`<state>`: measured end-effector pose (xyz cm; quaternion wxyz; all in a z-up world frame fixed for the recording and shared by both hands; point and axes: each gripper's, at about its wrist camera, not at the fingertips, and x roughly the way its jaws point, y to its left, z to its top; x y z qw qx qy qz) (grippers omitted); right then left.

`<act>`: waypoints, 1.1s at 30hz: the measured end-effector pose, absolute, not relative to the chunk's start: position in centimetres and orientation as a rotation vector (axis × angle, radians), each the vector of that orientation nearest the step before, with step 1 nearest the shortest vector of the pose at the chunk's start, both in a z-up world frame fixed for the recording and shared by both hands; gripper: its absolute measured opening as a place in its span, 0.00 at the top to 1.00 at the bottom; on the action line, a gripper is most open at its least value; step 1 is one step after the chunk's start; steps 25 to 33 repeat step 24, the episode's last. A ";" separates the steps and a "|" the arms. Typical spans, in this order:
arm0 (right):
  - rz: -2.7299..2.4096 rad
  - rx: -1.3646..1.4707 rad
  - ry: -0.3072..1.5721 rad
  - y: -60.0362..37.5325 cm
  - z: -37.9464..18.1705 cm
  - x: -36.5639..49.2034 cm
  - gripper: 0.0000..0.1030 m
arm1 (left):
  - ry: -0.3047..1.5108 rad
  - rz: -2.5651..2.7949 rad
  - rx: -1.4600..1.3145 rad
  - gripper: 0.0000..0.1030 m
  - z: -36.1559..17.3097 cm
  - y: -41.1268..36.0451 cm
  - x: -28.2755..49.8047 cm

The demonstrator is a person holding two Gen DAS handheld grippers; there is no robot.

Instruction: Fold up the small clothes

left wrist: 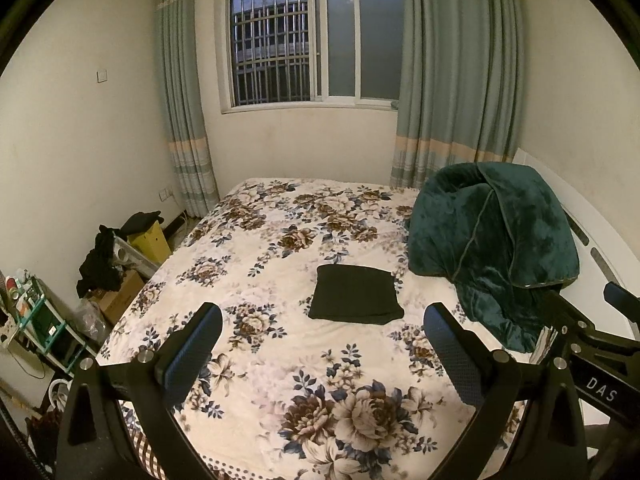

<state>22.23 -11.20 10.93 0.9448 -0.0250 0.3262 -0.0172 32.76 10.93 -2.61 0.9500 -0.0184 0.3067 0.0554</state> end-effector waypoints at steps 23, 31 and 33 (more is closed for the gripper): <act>-0.035 -0.046 0.659 -10.1 11.5 22.3 0.00 | 0.603 0.136 -0.045 0.00 -1.7 11.0 31.7; -0.034 -0.045 0.660 -10.3 11.4 22.2 0.00 | 0.602 0.137 -0.048 0.00 -1.6 11.0 31.6; -0.034 -0.045 0.660 -10.3 11.4 22.2 0.00 | 0.602 0.137 -0.048 0.00 -1.6 11.0 31.6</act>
